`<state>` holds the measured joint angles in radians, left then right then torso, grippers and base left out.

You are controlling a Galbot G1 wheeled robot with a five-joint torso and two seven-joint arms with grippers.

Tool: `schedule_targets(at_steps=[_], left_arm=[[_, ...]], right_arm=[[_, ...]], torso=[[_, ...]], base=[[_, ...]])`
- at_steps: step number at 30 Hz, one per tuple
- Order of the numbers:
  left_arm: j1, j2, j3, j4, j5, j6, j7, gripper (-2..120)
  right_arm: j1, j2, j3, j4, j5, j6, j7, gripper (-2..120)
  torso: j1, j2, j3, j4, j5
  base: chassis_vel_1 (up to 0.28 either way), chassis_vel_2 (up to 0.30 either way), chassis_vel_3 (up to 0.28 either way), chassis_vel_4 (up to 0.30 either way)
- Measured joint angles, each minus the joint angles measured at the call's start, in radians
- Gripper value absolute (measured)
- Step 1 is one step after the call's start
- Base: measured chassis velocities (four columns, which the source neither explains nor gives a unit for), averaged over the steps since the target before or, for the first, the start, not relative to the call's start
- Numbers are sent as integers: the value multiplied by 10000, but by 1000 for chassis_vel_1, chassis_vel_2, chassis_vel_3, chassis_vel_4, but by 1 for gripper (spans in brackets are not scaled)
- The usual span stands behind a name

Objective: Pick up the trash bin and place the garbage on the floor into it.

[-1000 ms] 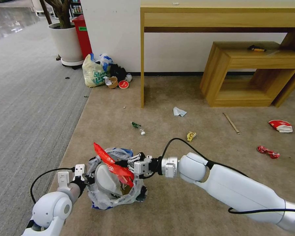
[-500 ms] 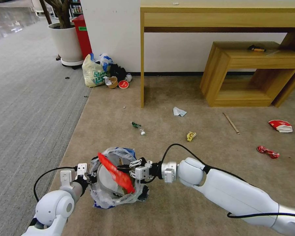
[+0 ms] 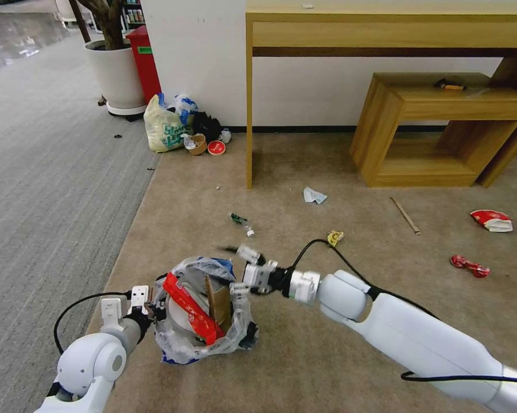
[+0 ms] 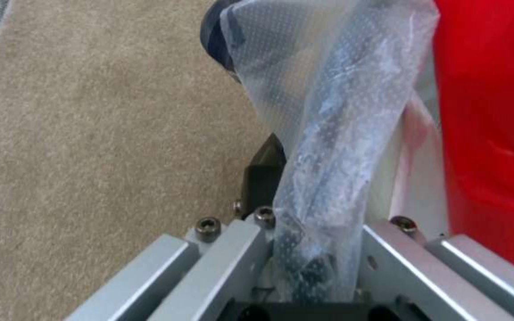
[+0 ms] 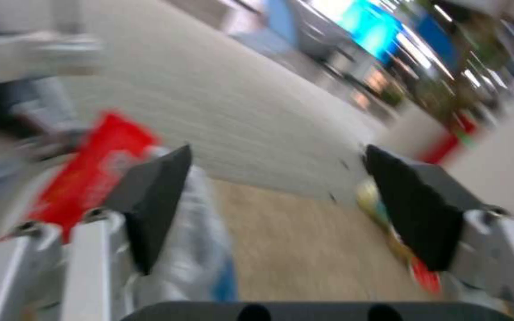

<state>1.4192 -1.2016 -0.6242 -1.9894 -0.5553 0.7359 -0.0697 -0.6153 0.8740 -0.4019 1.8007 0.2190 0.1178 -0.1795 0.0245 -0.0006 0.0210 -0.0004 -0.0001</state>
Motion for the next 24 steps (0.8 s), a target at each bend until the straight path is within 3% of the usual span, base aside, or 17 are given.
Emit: schedule_targets(at_steps=[2, 6, 9, 17, 24], left_arm=[[96, -78, -113, -49, 8, 0, 29, 0], [184, -127, -183, -112, 20, 0, 49, 0], [350, -174, -359, -221, 48, 0, 139, 0], [566, -144, -571, -410, 61, -1, 221, 0], [827, -84, -863, -640, 123, -5, 377, 0]], right_arm=[[-874, -11, 1172, 169, 1267, -939, 828, 95], [-1676, 90, 2182, 181, 1950, -1469, 1217, 99], [-3096, 413, 3970, 200, 2585, -2030, 1650, 100], [-4740, 987, 5526, 375, 2898, -2391, 2344, 100], [-6476, 2012, 7141, 553, 1902, -2370, 2235, 100]], torso=[[0, 0, 0, 2, 0], [0, 0, -1, 0, 0], [0, 0, -1, -1, 2], [0, 0, 0, 2, 0], [-1, 1, -1, 1, 1]], base=[[0, 0, 0, 0], [0, 0, 0, 0], [0, 0, 0, 0], [0, 0, 0, 0], [0, 0, 0, 0]])
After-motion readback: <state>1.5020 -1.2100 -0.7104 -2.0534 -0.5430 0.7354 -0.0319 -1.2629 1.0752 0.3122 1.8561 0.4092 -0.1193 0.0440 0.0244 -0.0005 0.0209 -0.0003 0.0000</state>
